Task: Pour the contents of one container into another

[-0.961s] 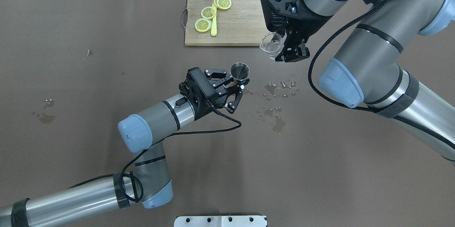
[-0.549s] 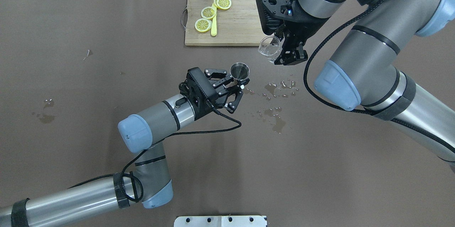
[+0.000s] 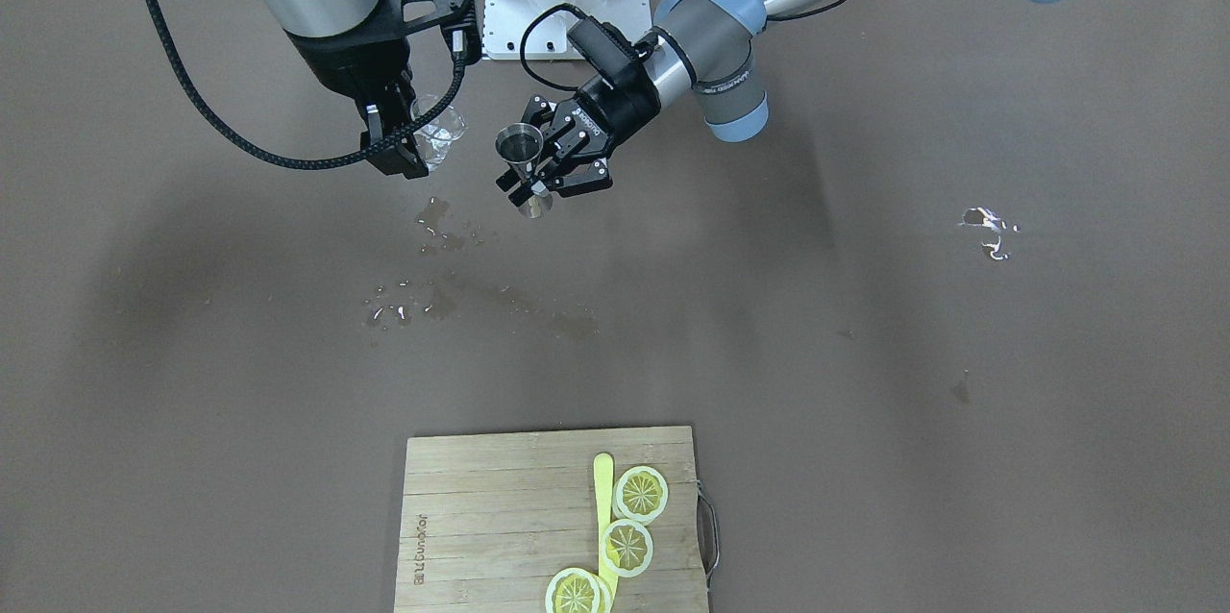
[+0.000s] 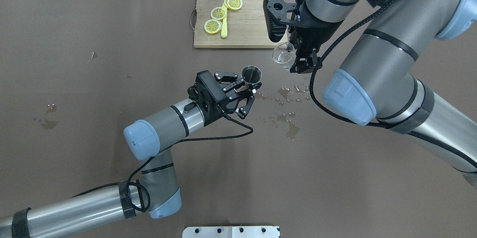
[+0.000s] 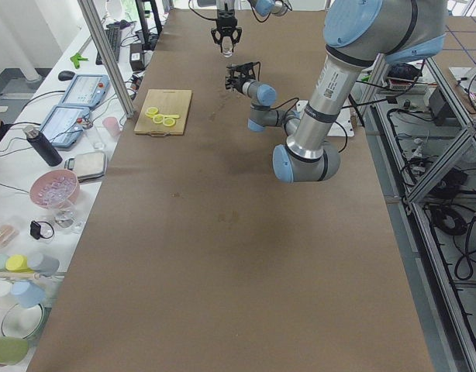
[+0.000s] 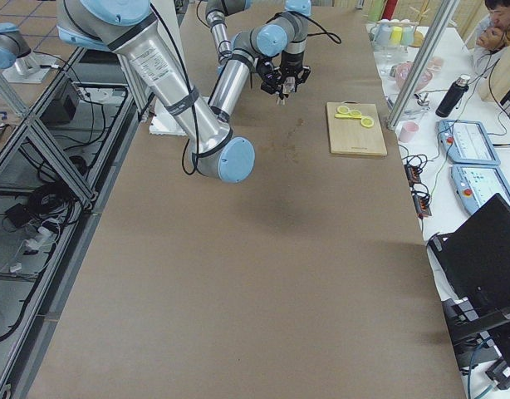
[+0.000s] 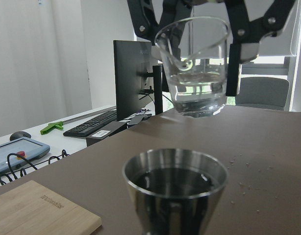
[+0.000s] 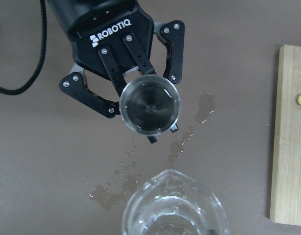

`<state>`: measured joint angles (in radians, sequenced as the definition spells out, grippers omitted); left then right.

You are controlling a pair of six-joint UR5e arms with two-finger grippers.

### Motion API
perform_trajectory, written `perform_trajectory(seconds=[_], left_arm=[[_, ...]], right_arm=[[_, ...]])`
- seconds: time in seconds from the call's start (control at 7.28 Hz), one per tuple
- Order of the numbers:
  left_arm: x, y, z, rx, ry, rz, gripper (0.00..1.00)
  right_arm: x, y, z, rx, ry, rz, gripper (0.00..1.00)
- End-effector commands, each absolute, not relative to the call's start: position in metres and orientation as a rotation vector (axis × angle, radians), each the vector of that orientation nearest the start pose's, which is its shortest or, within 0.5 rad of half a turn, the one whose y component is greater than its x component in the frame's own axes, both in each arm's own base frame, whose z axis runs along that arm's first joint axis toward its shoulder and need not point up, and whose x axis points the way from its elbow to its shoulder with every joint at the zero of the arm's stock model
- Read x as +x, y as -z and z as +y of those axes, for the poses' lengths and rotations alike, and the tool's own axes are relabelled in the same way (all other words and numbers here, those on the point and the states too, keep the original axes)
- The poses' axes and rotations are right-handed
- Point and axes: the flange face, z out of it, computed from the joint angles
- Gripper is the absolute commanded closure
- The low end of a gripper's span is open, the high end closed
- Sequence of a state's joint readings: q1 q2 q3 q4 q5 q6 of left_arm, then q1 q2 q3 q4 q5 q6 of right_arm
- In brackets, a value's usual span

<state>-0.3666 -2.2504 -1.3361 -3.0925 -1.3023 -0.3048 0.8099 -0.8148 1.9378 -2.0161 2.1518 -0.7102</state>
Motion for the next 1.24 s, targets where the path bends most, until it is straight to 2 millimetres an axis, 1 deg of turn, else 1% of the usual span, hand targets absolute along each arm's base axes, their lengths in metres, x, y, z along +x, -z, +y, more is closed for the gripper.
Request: perform_trajectory(seconds=[0.0, 0.41, 0.55, 1.1], left_arm=[[0.569, -0.194, -0.390, 1.549, -0.327, 1.215, 1.00], [0.570, -0.196, -0.390, 1.546, -0.329, 1.212, 1.00], [0.570, -0.196, -0.390, 1.547, -0.330, 1.211, 1.00], [0.570, -0.196, -0.390, 1.547, -0.328, 1.213, 1.00]], right_arm=[[-0.356, -0.117, -0.467, 0.676, 1.582, -0.616, 1.00], [-0.366, -0.113, -0.456, 0.614, 1.600, -0.608, 1.00], [-0.367, -0.112, -0.455, 0.594, 1.599, -0.597, 1.00], [-0.368, -0.107, -0.461, 0.524, 1.588, -0.558, 1.00]])
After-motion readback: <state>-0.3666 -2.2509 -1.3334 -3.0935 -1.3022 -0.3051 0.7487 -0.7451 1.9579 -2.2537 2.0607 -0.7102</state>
